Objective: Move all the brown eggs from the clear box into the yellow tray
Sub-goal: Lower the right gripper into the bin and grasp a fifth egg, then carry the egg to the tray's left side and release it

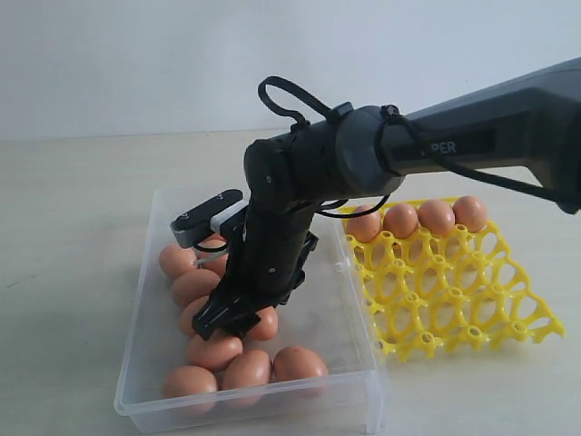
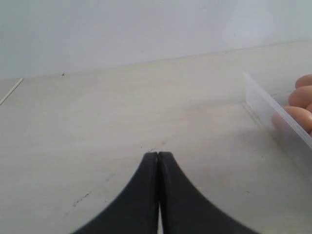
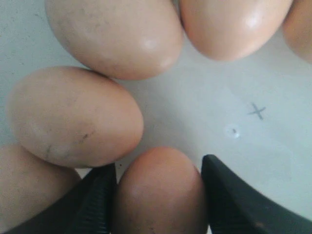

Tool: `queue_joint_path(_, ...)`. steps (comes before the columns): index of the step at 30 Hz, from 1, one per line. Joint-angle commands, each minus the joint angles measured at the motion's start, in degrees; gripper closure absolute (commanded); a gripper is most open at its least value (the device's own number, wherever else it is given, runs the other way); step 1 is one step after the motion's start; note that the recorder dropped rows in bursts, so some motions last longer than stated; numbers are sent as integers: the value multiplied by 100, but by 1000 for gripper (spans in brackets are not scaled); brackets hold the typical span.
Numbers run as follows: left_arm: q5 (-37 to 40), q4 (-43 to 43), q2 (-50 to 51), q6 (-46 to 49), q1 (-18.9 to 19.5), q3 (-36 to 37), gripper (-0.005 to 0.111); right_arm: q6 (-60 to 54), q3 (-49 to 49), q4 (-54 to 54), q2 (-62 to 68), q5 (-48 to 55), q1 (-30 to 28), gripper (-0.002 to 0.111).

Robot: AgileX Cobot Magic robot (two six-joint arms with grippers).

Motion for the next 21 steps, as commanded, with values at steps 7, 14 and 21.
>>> queue_joint_path(7, -83, 8, 4, -35, -8, -23, 107, -306, 213, -184, -610, -245, 0, 108)
queue_joint_path(14, -83, 8, 4, -35, -8, -23, 107, -158, 3021, -279, -3113, -3993, -719, 108)
queue_joint_path(21, -83, 8, 4, -35, -8, -23, 107, 68, 4430, -264, -3294, -6153, -1807, 108)
